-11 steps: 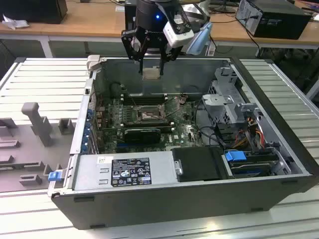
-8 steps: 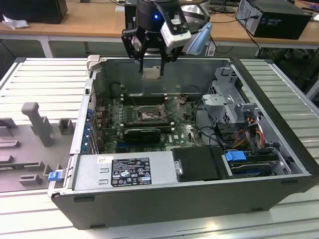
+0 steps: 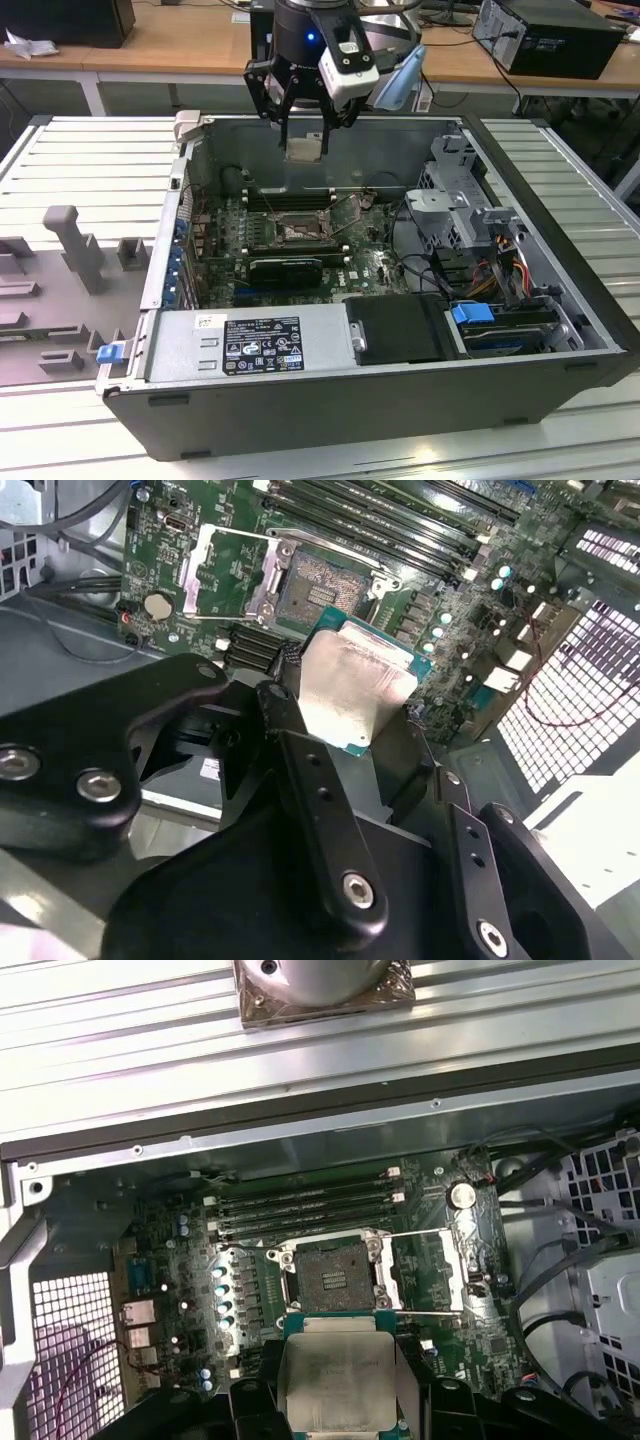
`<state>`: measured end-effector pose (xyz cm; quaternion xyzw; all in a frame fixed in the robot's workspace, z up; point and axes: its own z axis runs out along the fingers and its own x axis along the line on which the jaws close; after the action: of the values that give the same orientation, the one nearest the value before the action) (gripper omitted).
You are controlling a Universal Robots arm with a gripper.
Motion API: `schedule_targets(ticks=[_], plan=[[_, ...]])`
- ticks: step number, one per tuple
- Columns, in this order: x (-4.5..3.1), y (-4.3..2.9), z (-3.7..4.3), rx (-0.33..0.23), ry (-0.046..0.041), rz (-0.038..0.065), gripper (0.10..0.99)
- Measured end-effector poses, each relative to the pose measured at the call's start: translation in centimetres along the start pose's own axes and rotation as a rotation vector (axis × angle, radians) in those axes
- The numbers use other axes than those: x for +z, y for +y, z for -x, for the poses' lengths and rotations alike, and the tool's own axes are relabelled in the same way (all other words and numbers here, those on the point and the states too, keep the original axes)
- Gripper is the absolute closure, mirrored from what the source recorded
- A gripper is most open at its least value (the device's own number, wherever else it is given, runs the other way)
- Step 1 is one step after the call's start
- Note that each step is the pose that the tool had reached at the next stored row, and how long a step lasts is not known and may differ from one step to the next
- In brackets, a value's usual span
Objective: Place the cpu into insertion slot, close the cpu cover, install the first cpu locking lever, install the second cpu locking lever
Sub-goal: 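Place the cpu into insertion slot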
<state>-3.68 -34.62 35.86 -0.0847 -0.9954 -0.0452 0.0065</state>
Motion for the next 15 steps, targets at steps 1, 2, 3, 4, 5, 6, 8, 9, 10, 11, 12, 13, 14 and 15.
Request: schedule_targets(ticks=[1,2,3,4,5,6,8,9,10,11,12,13,14,15], plan=[[0.01,0.0,0.0,0.004,-0.0004,0.0,0.557],[0.02,0.0,0.0,0.007,-0.0007,0.0,0.557],[0.03,0.0,0.0,0.016,-0.0015,0.001,0.557],[0.03,0.0,0.0,0.026,-0.0024,0.001,0.557],[0.04,0.0,0.0,0.037,-0.0035,0.001,0.557],[0.05,0.0,0.0,0.053,-0.0049,0.001,0.557],[0.05,0.0,0.0,0.084,-0.0077,0.002,0.557],[0.05,0.0,0.0,0.097,-0.0088,0.002,0.557],[0.05,0.0,0.0,0.104,-0.0094,0.002,0.557],[0.05,0.0,0.0,0.111,-0.0101,0.002,0.557],[0.05,0.0,0.0,0.127,-0.0115,0.003,0.557],[0.05,0.0,0.0,0.134,-0.0121,0.003,0.557],[0.05,0.0,0.0,0.142,-0.0128,0.003,0.557],[0.05,0.0,0.0,0.149,-0.0135,0.003,0.557]])
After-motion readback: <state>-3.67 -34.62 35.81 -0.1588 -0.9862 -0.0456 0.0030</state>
